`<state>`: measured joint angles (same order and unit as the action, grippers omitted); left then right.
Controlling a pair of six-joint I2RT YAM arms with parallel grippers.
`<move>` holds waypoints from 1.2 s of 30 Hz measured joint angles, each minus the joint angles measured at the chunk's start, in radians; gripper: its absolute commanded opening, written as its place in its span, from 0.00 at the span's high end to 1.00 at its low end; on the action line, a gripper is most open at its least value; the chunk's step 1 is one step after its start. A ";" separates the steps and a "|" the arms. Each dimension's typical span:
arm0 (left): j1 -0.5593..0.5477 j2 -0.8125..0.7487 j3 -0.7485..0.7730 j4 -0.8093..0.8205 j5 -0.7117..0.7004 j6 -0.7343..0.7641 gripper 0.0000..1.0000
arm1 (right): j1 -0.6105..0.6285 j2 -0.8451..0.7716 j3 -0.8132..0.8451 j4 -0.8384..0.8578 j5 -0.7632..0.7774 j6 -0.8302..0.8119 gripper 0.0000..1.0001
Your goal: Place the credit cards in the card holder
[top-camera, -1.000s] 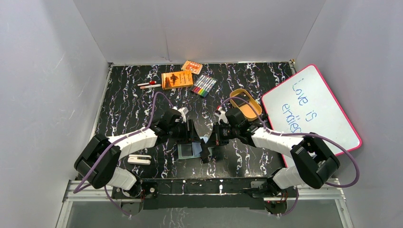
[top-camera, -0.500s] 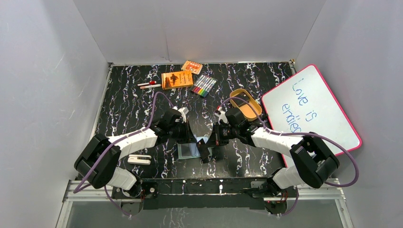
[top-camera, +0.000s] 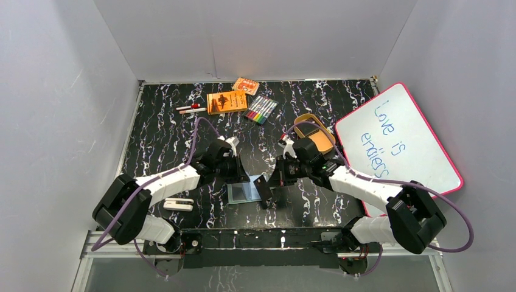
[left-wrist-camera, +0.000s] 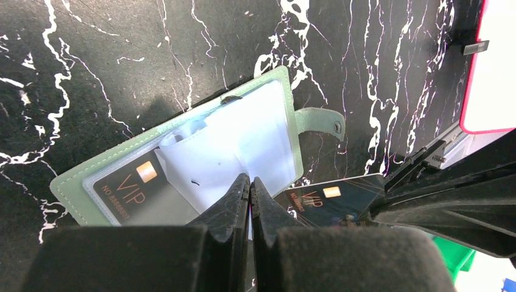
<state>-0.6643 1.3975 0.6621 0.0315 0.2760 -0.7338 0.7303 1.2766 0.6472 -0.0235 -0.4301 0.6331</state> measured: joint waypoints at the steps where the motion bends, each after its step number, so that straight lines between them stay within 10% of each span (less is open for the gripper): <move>1: 0.000 -0.005 0.000 -0.003 -0.004 0.000 1.00 | 0.002 -0.001 0.000 -0.005 -0.003 -0.006 1.00; 36: 0.000 -0.068 -0.016 -0.147 -0.151 0.030 1.00 | 0.105 0.113 0.090 -0.065 0.089 -0.027 1.00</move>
<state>-0.6643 1.3293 0.6456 -0.1154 0.1249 -0.7040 0.8352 1.3899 0.7372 -0.0887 -0.3416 0.6064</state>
